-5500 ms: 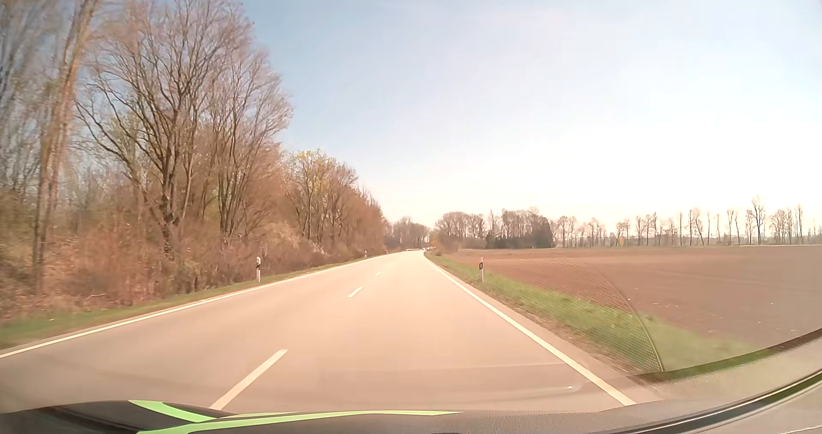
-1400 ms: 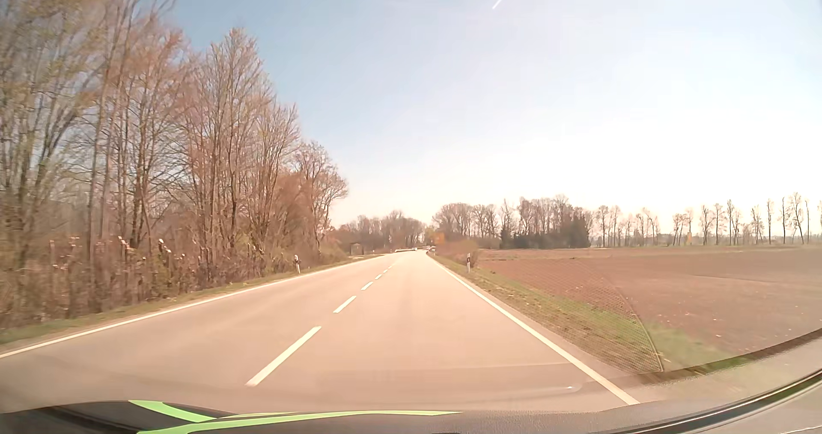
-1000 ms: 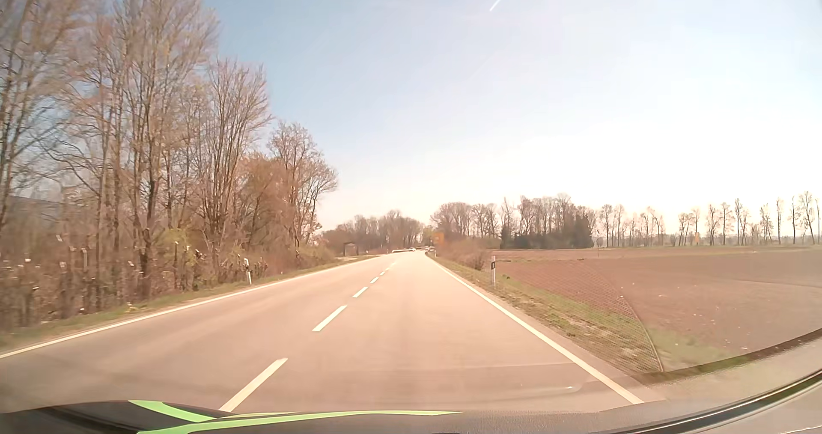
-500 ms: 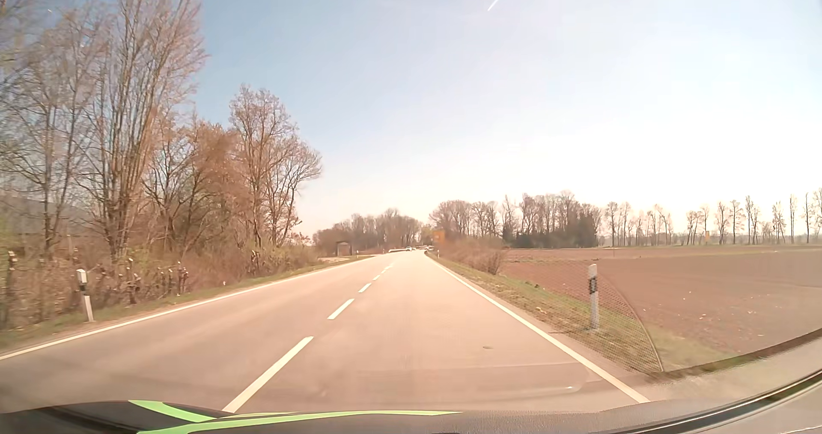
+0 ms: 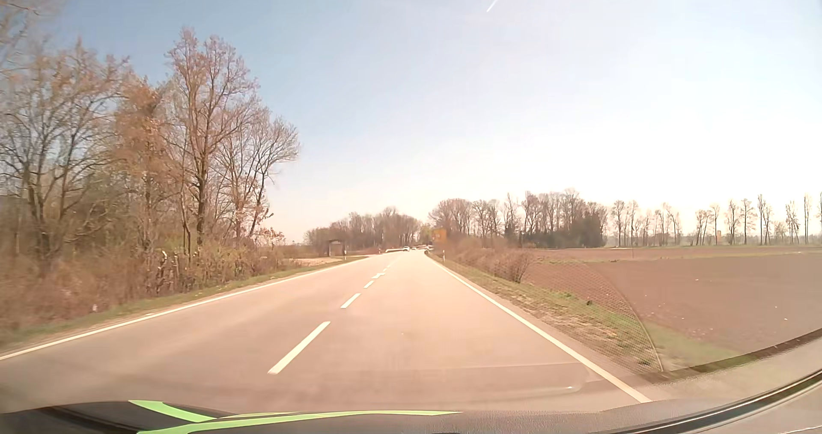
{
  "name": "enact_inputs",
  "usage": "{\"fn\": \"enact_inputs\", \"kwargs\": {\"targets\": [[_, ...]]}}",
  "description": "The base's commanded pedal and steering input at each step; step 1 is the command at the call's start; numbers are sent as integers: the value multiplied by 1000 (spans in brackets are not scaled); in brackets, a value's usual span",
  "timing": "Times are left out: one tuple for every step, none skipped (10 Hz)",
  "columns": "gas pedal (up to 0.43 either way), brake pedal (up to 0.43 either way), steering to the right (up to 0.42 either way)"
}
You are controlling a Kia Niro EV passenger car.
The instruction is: Follow the waypoints while adhering to traffic rules and regulations
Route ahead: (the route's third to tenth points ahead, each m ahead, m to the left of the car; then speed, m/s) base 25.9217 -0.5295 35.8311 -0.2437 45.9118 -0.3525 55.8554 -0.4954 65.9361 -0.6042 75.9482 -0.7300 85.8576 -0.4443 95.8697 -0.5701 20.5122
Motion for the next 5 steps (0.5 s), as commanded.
{"fn": "enact_inputs", "kwargs": {"targets": [[0,49,2],[0,43,2],[0,49,2],[0,43,1],[0,49,1]]}}
